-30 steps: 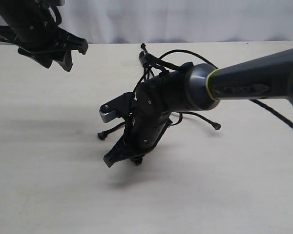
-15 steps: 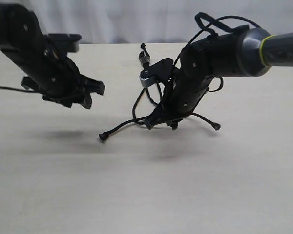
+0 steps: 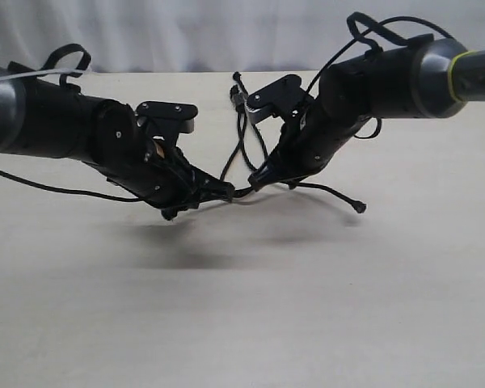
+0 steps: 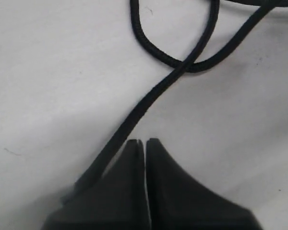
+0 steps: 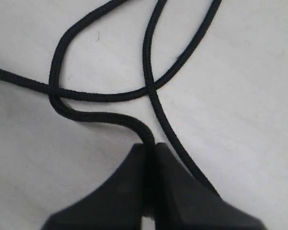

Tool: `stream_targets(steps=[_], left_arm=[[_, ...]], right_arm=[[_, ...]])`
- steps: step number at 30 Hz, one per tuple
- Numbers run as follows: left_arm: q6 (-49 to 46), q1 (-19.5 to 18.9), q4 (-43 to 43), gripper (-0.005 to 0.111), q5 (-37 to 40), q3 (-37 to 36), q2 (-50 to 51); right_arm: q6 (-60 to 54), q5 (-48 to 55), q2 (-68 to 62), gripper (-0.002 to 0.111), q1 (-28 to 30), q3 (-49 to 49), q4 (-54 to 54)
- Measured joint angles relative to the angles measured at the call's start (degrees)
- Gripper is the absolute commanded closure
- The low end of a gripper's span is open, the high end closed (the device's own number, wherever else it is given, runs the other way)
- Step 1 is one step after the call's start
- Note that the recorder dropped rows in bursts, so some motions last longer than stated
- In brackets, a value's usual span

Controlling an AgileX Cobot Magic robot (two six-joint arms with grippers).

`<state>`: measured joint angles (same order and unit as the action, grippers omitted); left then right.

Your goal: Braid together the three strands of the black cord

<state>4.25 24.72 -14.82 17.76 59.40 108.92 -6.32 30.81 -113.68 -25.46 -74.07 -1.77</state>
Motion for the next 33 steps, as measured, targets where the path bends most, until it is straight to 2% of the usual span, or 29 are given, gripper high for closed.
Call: stream_targets(steps=[14,25,33], left_arm=[[0.00,0.00,0.11,0.107,-1.08,0.00,2.40],[0.00,0.00,0.93,0.107,-1.08,0.00,2.40],[0.00,0.00,1.01,0.107,-0.17,0.00,2.40]], right_arm=[[-0.10,-1.30,0.00,0.104,0.41,0.00,0.00],[-1.43,-2.27,0.00,0.104,6.27,0.00,1.77],[-4.43,-7.43,-2.39,0.104,6.63,0.00,1.29]])
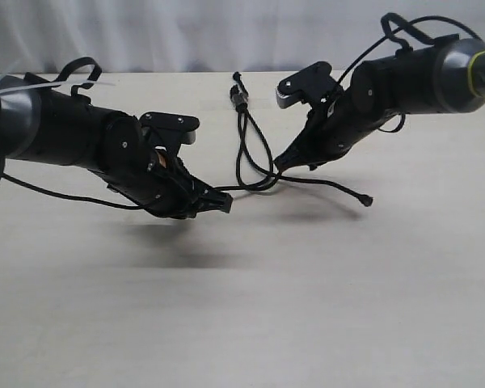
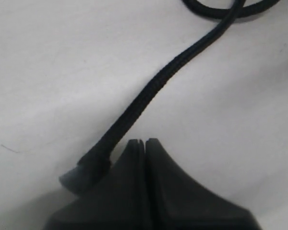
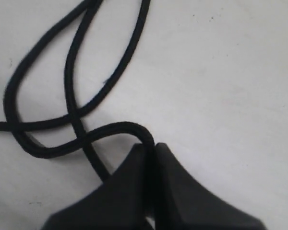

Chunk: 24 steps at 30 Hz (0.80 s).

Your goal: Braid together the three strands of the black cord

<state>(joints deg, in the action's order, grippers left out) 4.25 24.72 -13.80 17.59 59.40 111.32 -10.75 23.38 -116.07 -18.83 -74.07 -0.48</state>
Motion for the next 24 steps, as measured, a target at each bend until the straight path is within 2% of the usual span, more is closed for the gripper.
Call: stream_targets(steps=[8,12,17,21,24], left_arm=[[0.00,0.00,-0.21,0.107,2.19,0.00,-0.27],[0.00,-0.11,0.03,0.107,3.28,0.11,-4.20],[0.00,-3.18,0.77,0.107,5.30,4.45,-6.98],[0.00,-4.95,1.17,0.107,6.09,7.78,-4.06],[0.00,-4.81,0.06,0.107,6.82,8.83,0.46]], right_arm=[[-0.38,0.19,-4.95,0.104,0.00,0.00,0.00],[-0.38,3.23,-5.08,0.104,0.00,0.00,0.48],[-1.85,10.14,-4.63,0.104,0.00,-0.43,4.83],[-5.50,15.80,-4.28,0.104,0.02,-0.54,10.13],[-6.84,18.68,-4.16,0.104,0.02,-0.54,13.64]])
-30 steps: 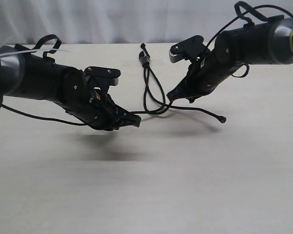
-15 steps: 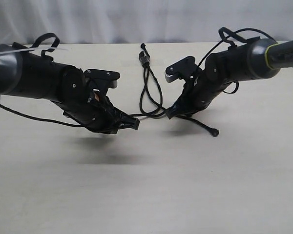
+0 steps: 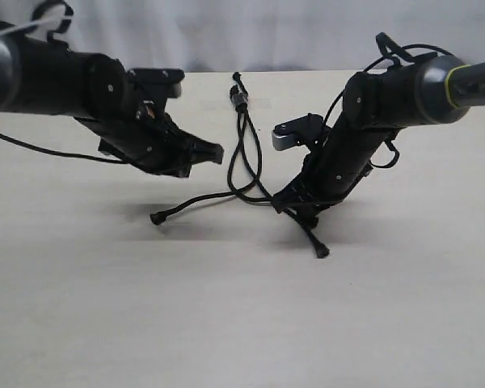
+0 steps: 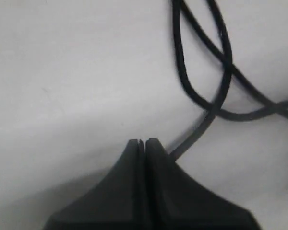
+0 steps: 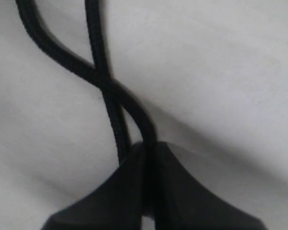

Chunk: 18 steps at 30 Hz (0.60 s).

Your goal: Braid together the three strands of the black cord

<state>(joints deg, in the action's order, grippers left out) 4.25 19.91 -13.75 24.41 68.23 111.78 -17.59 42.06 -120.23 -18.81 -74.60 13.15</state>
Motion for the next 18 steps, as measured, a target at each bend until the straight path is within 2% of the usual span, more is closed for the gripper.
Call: stream_targets(steps=[5,12,18], left_arm=[[0.00,1.02,-3.95,0.107,2.09,0.12,6.90],[0.00,1.58,-7.89,0.107,6.02,0.52,7.32],[0.11,6.25,-11.12,0.107,9.03,0.66,7.32]], right_arm=[[-1.04,4.10,0.00,0.104,0.00,0.49,4.46],[-1.26,5.91,0.43,0.104,0.00,2.31,8.40],[-2.96,5.79,1.94,0.104,0.00,6.20,13.83]])
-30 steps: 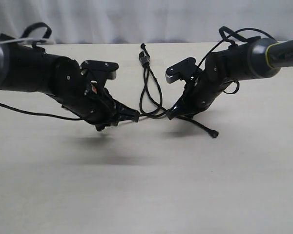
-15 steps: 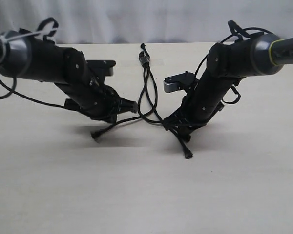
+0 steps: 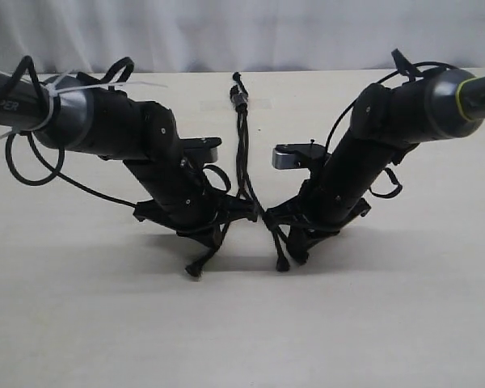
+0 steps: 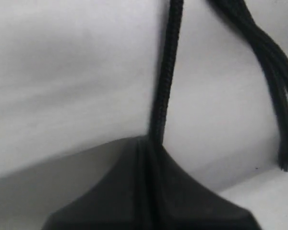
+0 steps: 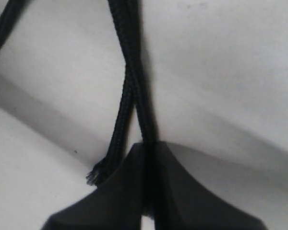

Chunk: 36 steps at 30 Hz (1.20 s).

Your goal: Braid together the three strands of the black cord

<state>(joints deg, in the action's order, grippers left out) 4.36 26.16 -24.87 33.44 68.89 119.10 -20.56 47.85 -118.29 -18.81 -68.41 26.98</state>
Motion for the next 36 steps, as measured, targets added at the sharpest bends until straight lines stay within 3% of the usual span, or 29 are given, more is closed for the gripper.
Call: stream_targets(steps=[2,5,7,21,26,32,34,36], left_arm=[[0.00,0.40,-2.33,0.107,0.12,0.00,0.10],[0.00,0.49,-3.56,0.107,0.40,0.00,0.10],[0.10,0.49,-5.21,0.107,0.36,0.00,0.24],[0.47,-0.71,-7.65,0.107,0.70,-0.10,-4.09],[0.37,-6.54,0.83,0.107,6.94,-0.10,-12.23],[0.37,-16.61,13.22,0.107,19.67,-0.35,-19.94],[0.24,-18.94,15.77,0.107,21.26,-2.00,-24.31],[-1.19,-19.96,16.62,0.107,21.14,-5.34,-29.40]], right_arm=[[-0.64,0.00,0.00,0.103,0.00,0.23,1.06],[-0.79,-0.48,0.00,0.089,0.00,0.45,2.22],[-1.13,-0.48,0.00,0.086,0.00,0.45,3.15],[-1.90,-0.34,2.67,0.086,2.26,1.39,6.46],[2.08,1.26,9.21,0.086,7.84,1.39,1.89],[6.22,7.35,16.77,0.086,13.56,1.92,-6.26],[6.90,8.53,20.77,0.090,14.27,3.72,-7.92],[7.95,8.53,25.85,0.100,14.28,6.81,-9.55]])
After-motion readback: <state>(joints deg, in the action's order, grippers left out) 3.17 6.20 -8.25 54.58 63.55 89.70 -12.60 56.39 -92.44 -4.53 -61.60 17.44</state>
